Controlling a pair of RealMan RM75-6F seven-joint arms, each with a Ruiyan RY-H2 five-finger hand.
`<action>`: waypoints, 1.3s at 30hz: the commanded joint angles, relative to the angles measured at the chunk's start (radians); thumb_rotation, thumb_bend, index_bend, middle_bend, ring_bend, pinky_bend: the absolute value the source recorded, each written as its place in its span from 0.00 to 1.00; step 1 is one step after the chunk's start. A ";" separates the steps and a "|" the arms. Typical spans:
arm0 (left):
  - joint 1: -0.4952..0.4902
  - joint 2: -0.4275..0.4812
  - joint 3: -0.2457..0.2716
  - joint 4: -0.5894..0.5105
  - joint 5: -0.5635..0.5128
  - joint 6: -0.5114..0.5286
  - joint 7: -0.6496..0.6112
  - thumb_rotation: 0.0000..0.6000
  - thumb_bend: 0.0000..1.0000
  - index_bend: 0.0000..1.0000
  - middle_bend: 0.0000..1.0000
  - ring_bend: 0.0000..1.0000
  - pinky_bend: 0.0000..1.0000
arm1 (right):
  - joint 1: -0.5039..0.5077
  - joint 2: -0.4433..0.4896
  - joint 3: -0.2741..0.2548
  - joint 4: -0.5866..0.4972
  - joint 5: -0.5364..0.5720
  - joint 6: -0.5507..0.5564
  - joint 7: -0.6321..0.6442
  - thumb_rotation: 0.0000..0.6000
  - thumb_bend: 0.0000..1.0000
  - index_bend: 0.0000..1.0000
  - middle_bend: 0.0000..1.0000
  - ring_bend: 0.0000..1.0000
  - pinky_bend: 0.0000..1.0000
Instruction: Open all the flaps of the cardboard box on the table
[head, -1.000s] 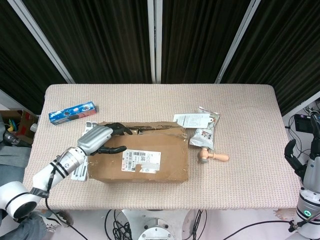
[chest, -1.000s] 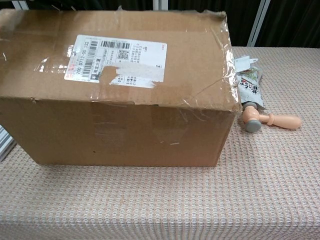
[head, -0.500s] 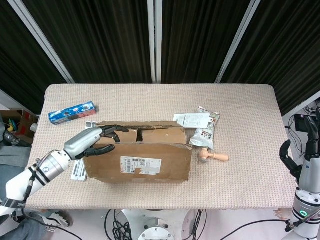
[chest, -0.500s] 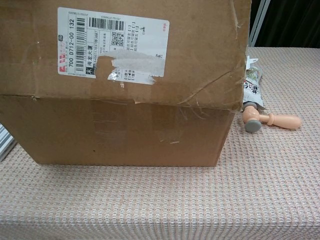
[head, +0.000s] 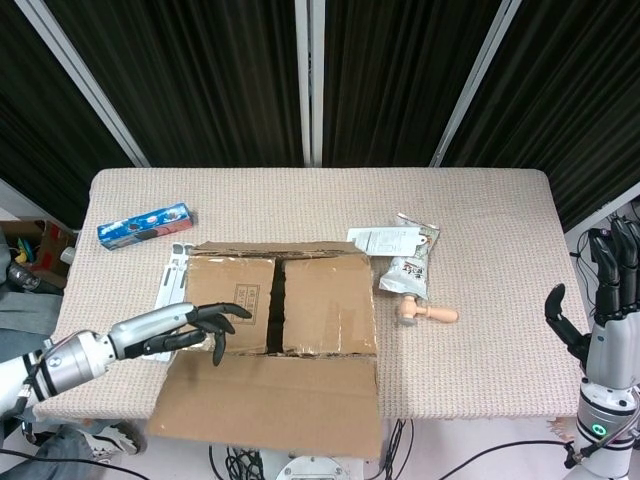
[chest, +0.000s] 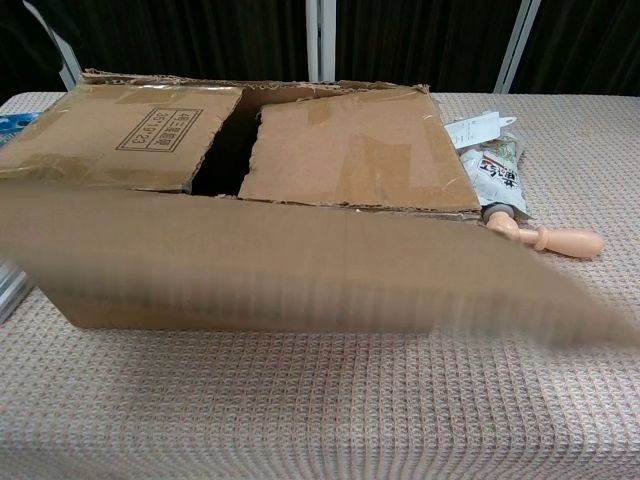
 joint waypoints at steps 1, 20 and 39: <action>-0.060 0.017 0.090 0.105 0.103 0.104 -0.116 0.03 0.00 0.12 0.51 0.23 0.24 | -0.001 -0.001 0.000 -0.002 -0.003 -0.001 -0.004 1.00 0.50 0.00 0.01 0.00 0.00; 0.120 -0.364 -0.132 0.029 -0.607 0.134 1.296 0.27 0.00 0.17 0.24 0.16 0.23 | -0.009 -0.002 -0.009 0.002 0.016 -0.027 -0.004 1.00 0.50 0.00 0.01 0.00 0.00; -0.070 -0.733 -0.119 0.267 -0.468 0.023 1.444 0.41 0.00 0.33 0.32 0.15 0.22 | -0.037 0.021 -0.019 0.028 0.043 -0.020 0.050 1.00 0.47 0.00 0.01 0.00 0.00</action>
